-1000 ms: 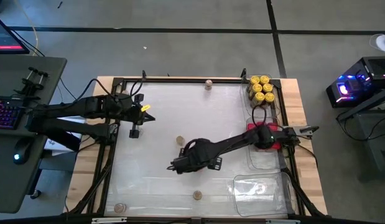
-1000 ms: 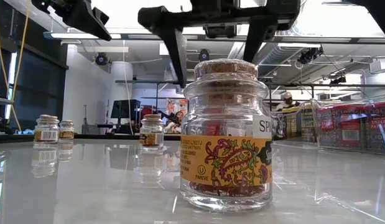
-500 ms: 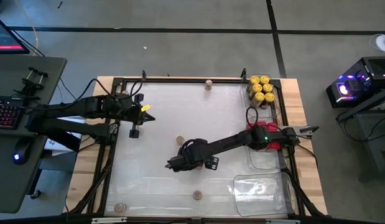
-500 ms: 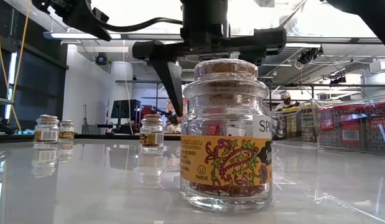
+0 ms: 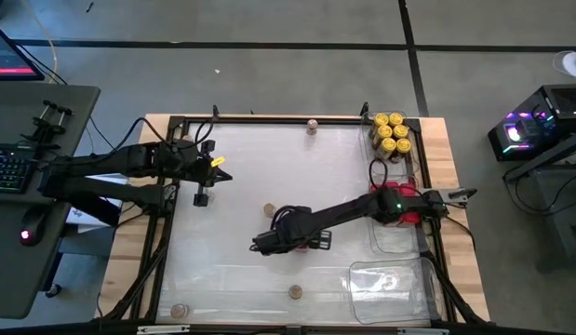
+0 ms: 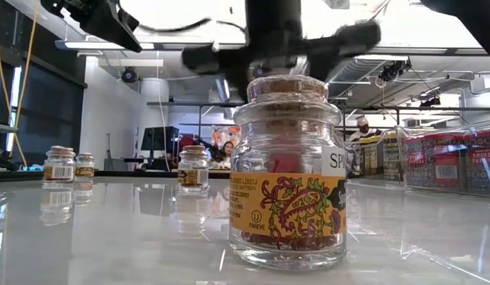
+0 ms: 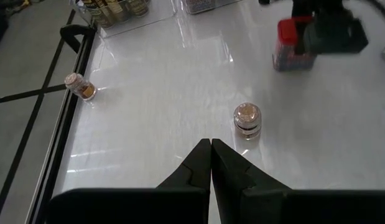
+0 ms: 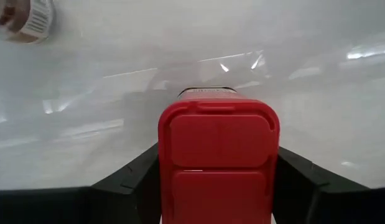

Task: Sort spices by type
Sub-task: Put the red seasoning can into the middle transparent bin

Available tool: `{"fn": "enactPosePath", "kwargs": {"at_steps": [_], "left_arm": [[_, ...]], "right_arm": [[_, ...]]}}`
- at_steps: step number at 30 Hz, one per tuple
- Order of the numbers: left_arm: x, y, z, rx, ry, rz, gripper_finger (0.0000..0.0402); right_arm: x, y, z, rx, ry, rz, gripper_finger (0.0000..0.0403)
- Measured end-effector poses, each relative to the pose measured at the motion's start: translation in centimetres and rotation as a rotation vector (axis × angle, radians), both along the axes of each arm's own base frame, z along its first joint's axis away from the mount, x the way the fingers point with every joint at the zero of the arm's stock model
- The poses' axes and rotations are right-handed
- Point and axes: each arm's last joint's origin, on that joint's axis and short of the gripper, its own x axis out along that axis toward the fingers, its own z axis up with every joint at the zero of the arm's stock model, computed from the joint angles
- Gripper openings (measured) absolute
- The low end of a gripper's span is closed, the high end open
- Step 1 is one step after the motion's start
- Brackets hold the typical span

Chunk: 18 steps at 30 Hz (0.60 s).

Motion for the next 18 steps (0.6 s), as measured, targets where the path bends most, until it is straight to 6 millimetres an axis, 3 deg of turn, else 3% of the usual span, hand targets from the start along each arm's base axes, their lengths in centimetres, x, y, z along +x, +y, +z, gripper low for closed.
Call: {"fn": "enactPosePath", "kwargs": {"at_steps": [8, 14, 18], "left_arm": [[0.1, 0.5, 0.0, -0.010, -0.006, 0.040, 0.0000], [0.2, 1.2, 0.1, -0.037, -0.027, 0.103, 0.0000], [0.2, 1.3, 0.0, -0.044, -0.021, 0.115, 0.0000]], "right_arm": [[-2.1, -0.9, 6.8, -0.086, -0.152, 0.172, 0.0211], [-3.0, -1.8, 9.3, -0.128, -0.190, 0.316, 0.0211], [-4.6, -3.1, 9.1, -0.136, -0.128, 0.327, 0.0211]]}}
